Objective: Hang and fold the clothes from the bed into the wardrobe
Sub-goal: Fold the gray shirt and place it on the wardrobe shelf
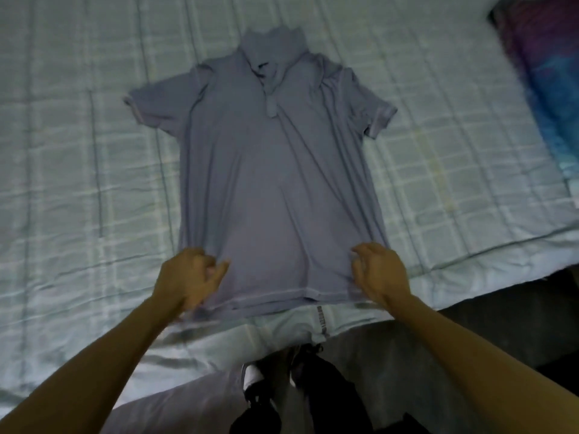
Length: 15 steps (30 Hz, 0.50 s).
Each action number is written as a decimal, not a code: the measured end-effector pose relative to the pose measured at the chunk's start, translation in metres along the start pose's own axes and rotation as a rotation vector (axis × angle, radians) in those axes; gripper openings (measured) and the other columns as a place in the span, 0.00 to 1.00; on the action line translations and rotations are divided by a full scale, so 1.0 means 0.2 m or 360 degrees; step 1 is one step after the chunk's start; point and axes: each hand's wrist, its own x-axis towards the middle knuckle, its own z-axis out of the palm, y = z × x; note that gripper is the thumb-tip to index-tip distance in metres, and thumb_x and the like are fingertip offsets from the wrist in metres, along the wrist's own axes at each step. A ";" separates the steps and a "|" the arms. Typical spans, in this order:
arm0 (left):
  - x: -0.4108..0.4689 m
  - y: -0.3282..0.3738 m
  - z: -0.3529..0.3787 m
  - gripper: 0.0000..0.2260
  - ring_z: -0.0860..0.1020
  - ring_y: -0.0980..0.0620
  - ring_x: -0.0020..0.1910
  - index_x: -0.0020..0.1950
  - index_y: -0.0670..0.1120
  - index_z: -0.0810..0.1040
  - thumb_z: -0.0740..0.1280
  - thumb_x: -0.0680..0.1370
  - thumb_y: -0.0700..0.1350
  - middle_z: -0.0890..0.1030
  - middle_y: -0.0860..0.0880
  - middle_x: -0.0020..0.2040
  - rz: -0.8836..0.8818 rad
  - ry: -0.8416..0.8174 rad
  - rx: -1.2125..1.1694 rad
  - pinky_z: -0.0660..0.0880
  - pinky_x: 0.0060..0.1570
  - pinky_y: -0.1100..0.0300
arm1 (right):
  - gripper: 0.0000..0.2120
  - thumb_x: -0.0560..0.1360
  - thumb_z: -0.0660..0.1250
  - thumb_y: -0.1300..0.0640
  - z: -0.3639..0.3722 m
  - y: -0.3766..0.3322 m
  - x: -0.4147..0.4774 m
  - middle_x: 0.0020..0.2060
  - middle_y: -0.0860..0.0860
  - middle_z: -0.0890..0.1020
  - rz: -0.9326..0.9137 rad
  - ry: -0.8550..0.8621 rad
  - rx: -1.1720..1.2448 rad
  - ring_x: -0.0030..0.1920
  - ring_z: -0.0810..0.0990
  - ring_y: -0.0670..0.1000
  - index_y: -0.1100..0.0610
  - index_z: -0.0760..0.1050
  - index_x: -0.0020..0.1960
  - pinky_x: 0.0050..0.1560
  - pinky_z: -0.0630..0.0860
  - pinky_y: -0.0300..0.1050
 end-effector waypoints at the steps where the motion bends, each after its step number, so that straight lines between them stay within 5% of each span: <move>1: 0.06 0.04 -0.02 0.22 0.77 0.43 0.41 0.32 0.48 0.76 0.56 0.78 0.59 0.76 0.47 0.37 0.0015 0.0061 -0.0029 0.71 0.36 0.56 | 0.17 0.72 0.57 0.55 0.00 -0.03 0.06 0.40 0.57 0.84 0.0023 0.0002 0.0008 0.35 0.81 0.58 0.62 0.82 0.46 0.36 0.78 0.47; 7: 0.57 0.28 -0.06 0.24 0.79 0.38 0.44 0.56 0.42 0.80 0.52 0.75 0.54 0.78 0.39 0.48 0.0290 0.0217 -0.0168 0.76 0.42 0.50 | 0.18 0.78 0.57 0.52 -0.02 -0.01 0.41 0.54 0.57 0.82 0.0451 0.0056 0.0317 0.52 0.80 0.59 0.60 0.78 0.60 0.53 0.76 0.49; 15: 1.43 0.74 -0.07 0.23 0.72 0.36 0.58 0.67 0.43 0.69 0.61 0.74 0.50 0.71 0.36 0.62 0.0411 0.0264 -0.0043 0.69 0.57 0.44 | 0.24 0.78 0.60 0.45 -0.09 0.34 1.20 0.64 0.55 0.75 0.1078 0.0342 0.0832 0.62 0.75 0.54 0.57 0.69 0.69 0.60 0.69 0.45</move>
